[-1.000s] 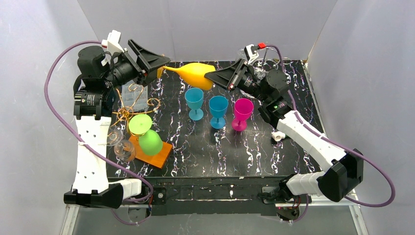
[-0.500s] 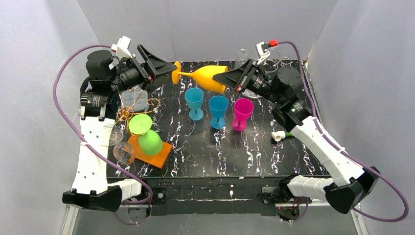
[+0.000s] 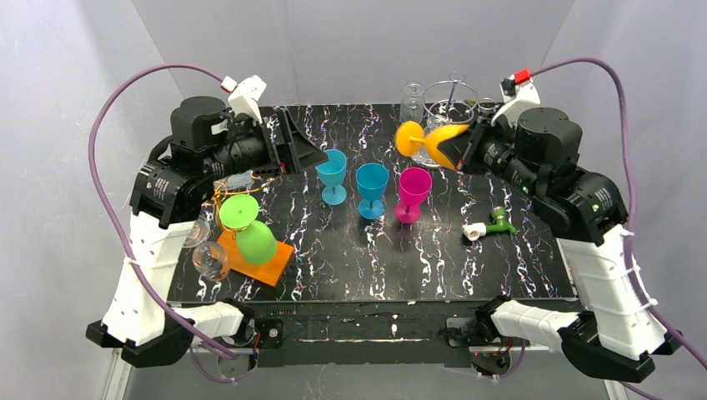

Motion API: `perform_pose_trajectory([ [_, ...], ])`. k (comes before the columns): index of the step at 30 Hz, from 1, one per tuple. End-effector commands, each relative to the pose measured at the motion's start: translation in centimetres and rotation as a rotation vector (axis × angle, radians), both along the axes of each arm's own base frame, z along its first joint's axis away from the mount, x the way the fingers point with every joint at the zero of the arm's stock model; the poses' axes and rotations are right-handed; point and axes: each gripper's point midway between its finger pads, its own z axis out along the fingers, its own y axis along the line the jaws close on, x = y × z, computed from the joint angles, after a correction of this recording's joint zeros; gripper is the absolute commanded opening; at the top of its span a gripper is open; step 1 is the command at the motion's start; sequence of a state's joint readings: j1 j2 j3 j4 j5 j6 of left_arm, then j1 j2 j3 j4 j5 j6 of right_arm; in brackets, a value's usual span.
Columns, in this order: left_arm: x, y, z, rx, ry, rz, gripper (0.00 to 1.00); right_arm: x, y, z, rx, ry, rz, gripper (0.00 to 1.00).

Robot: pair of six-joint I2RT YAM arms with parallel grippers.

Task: Take the wine glass off the wine glass rack
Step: Place the wine glass at the center of the board.

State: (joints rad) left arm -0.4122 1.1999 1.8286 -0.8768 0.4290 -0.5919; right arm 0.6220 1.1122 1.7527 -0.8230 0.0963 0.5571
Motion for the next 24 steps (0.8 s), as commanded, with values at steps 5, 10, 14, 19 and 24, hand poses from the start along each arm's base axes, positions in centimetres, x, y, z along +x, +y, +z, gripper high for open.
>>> perform_pose_trajectory([
  [5, -0.9, 1.9, -3.3, 0.357, -0.089, 0.052, 0.98, -1.3, -9.7, -11.4, -0.483, 0.250, -0.317, 0.01],
  [10, -1.0, 2.9, -4.3, 0.465, -0.131, 0.108, 0.98, 0.6, -10.0, -16.2, -0.594, 0.304, -0.377, 0.01],
  [14, -0.9, 4.4, -4.4, 0.515, -0.153, 0.174, 0.98, 3.4, -8.6, -19.0, -0.622, 0.330, -0.362, 0.01],
  [19, -0.8, 7.8, -2.9, 0.583, -0.210, 0.292, 0.98, 6.7, -6.9, -21.6, -0.596, 0.378, -0.292, 0.01],
  [24, -1.1, 10.2, -2.6, 0.631, -0.230, 0.373, 0.98, 8.2, -5.4, -24.3, -0.590, 0.442, -0.228, 0.01],
])
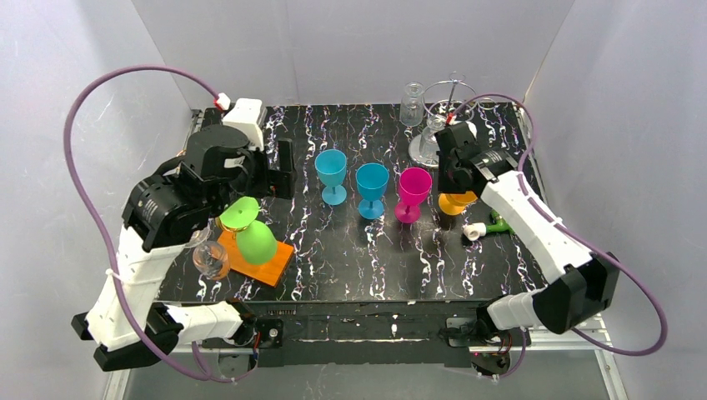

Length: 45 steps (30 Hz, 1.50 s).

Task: Take the wine glass off the wine glass rack
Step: Place the wine glass at the center of the board.

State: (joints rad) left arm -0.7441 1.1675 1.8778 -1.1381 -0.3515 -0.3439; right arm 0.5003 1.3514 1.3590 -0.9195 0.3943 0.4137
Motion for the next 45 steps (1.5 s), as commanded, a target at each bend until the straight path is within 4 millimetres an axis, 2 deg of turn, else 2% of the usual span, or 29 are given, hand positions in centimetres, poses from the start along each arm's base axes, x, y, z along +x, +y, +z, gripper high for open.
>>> perform_pose_trajectory([
  [1, -0.6, 4.1, 1.3, 0.066, -0.079, 0.120, 0.98, 2.1, 1.9, -0.3, 0.067, -0.017, 0.052, 0.01],
  [9, -1.0, 7.0, 2.6, 0.105, -0.140, 0.215, 0.98, 2.0, 2.1, -2.4, 0.052, 0.064, 0.064, 0.01],
  [13, -1.0, 7.6, 3.0, 0.115, -0.152, 0.236, 0.98, 1.7, 2.0, -3.6, 0.033, 0.097, 0.067, 0.01],
  [22, -1.1, 8.4, 2.9, 0.145, -0.148, 0.270, 0.98, 1.3, 1.3, -4.9, -0.010, 0.140, 0.069, 0.01],
  [26, -1.1, 8.5, 2.8, 0.152, -0.139, 0.277, 0.98, 1.0, 0.9, -5.3, -0.022, 0.151, 0.068, 0.09],
  [32, -1.2, 8.4, 2.7, 0.154, -0.127, 0.271, 0.98, 1.1, 0.6, -4.1, -0.016, 0.119, 0.069, 0.31],
  [39, -1.4, 8.7, 2.9, 0.155, -0.122, 0.285, 0.98, 1.5, 0.3, -0.1, -0.015, 0.041, 0.072, 0.48],
  [45, -1.7, 8.9, 2.6, 0.158, -0.092, 0.293, 0.98, 0.9, -0.2, 2.8, -0.003, -0.015, 0.077, 0.65],
])
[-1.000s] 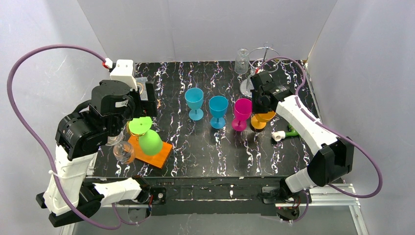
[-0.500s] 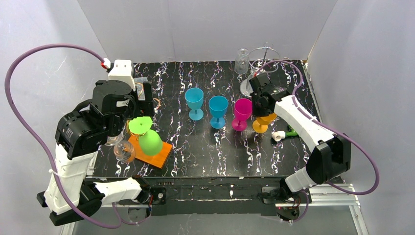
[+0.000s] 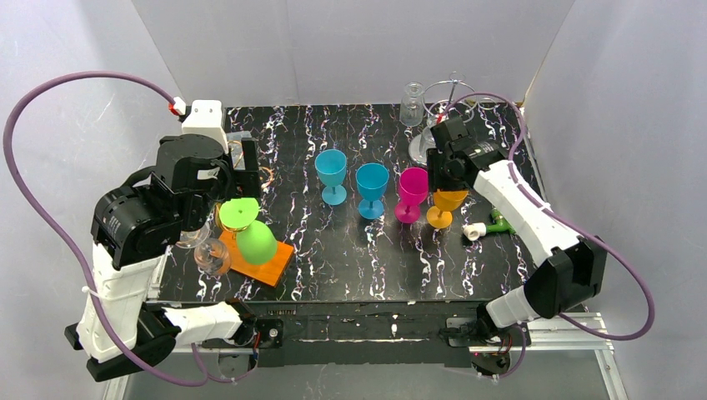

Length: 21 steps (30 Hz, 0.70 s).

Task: Take the wine glass off the wine glass rack
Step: Place the wine glass at the center of the board, then pick up the wine glass from the wine rack.

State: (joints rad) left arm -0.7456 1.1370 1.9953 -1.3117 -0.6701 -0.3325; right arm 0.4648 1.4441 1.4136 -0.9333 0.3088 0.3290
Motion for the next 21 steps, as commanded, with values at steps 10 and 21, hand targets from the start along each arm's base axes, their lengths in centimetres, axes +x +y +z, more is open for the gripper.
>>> perform_pose_trajectory([
  [10, -2.6, 2.6, 0.0, 0.006, 0.067, 0.071, 0.98, -2.2, -0.4, 9.3, 0.103, -0.201, 0.081, 0.92],
  [21, -4.3, 0.5, -5.6, 0.008, 0.300, 0.013, 0.98, -2.7, 2.5, 10.5, 0.236, -0.208, 0.193, 0.98],
])
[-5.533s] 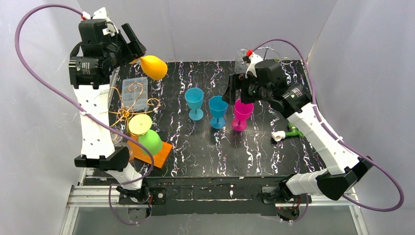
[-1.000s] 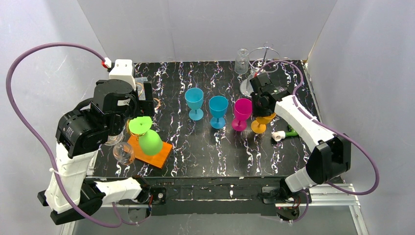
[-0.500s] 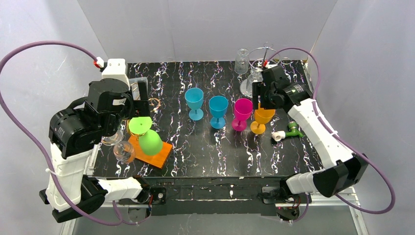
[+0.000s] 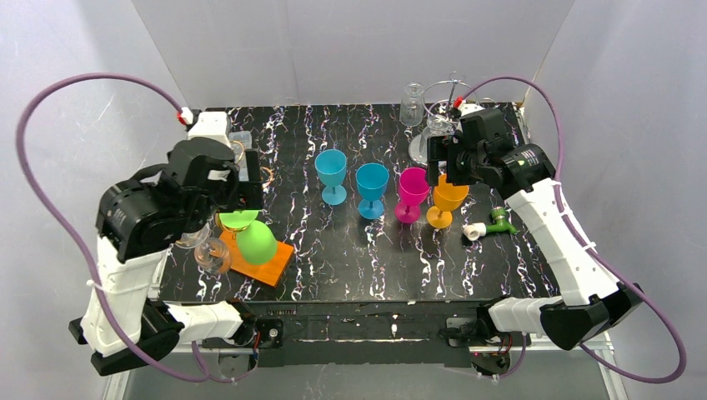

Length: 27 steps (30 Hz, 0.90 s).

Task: Take the wine glass off the wine glass rack
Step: Pick up the wine glass from the wine rack.

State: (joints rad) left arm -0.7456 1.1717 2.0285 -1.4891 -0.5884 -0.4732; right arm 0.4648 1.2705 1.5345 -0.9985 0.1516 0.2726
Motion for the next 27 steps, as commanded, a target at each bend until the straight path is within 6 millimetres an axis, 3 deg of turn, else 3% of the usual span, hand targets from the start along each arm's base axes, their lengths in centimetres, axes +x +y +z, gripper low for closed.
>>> perform_pose_trajectory([
  [1, -2.3, 0.7, -3.1, 0.042, 0.146, -0.006, 0.98, 0.2, 1.2, 1.9, 0.059, -0.051, 0.054, 0.98],
  [8, -2.6, 0.9, -4.5, 0.064, 0.189, 0.018, 0.98, 0.1, 1.2, 1.4, 0.067, -0.044, 0.050, 0.98],
  [20, -4.5, 2.7, -5.2, 0.089, 0.216, 0.029, 0.98, 0.2, 1.2, 0.4, 0.055, -0.021, 0.043, 0.98],
  [27, -4.6, 2.6, -6.0, 0.110, 0.249, 0.011, 0.88, 0.0, 1.0, 0.7, 0.064, -0.027, 0.029, 0.98],
])
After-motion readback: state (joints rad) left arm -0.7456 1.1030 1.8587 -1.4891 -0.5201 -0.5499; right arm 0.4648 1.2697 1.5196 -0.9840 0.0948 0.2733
